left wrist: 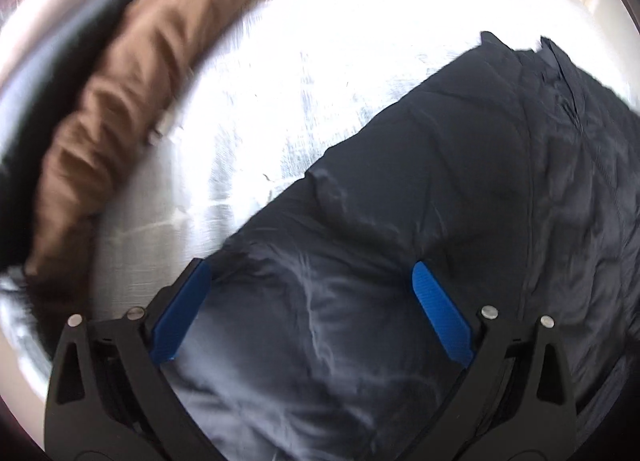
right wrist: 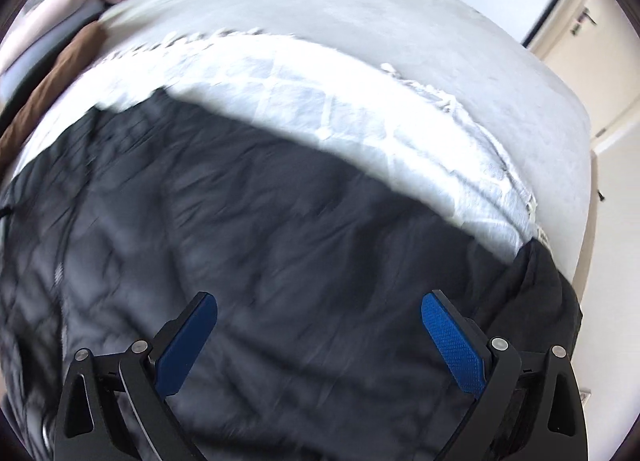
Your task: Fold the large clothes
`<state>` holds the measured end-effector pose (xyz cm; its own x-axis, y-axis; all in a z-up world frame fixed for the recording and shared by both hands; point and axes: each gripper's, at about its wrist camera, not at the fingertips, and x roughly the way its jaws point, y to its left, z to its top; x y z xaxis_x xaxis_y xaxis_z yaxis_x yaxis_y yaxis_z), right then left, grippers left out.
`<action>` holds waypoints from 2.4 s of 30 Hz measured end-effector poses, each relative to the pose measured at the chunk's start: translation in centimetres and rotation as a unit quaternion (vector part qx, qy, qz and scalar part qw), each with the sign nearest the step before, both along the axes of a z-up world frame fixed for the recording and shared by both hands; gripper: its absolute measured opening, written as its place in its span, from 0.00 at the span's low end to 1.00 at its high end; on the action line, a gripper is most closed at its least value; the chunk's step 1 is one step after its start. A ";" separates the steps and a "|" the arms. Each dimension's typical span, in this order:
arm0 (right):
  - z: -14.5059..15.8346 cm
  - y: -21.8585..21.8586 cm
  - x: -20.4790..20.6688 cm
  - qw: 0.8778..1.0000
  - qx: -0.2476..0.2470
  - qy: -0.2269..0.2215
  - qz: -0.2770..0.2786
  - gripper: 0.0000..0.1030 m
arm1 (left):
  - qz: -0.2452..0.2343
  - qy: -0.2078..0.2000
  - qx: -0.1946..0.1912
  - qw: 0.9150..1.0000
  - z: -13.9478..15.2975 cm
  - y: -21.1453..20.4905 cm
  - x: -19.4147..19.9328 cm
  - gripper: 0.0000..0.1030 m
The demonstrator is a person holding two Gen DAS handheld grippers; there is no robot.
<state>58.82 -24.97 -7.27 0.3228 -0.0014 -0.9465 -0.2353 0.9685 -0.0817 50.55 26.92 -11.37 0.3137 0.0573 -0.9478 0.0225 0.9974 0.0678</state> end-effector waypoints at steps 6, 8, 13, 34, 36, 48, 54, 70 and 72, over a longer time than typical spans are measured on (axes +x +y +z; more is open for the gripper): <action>-5.9 -1.7 2.7 0.998 0.040 0.021 -0.043 1.00 | 0.018 0.001 -0.069 0.997 -1.5 0.5 -1.2 0.91; -6.5 -1.5 2.0 0.998 0.048 -0.004 -0.043 1.00 | 0.013 -0.003 -0.066 0.998 -1.4 -0.1 -1.9 0.82; -5.3 -1.0 -0.2 0.996 0.073 -0.041 -0.029 0.35 | 0.044 -0.014 -0.065 0.997 -0.6 -1.4 -3.3 0.40; 2.9 -0.2 1.9 0.950 -0.079 -0.262 -0.149 0.10 | 0.094 -0.291 0.051 0.951 9.6 -11.3 7.9 0.29; 1.8 -0.7 3.0 0.949 -0.102 -0.263 -0.142 0.15 | 0.098 -0.290 0.078 0.949 8.6 -11.4 9.4 0.67; 3.6 5.7 -6.2 0.987 0.019 -0.160 -0.026 0.73 | -0.090 -0.151 0.035 0.984 6.6 -18.0 -0.4 0.74; 6.1 8.9 -18.2 0.989 0.065 -0.126 0.048 0.77 | -0.154 -0.121 0.014 0.981 8.5 -18.9 -11.4 0.79; 4.8 5.3 -39.3 0.969 -0.071 -0.178 0.157 0.86 | -0.179 -0.114 0.020 0.977 5.3 -11.9 -28.8 0.83; 3.5 4.7 -40.5 0.968 -0.089 -0.170 0.163 0.86 | -0.178 -0.100 0.023 0.979 3.9 -10.9 -29.8 0.83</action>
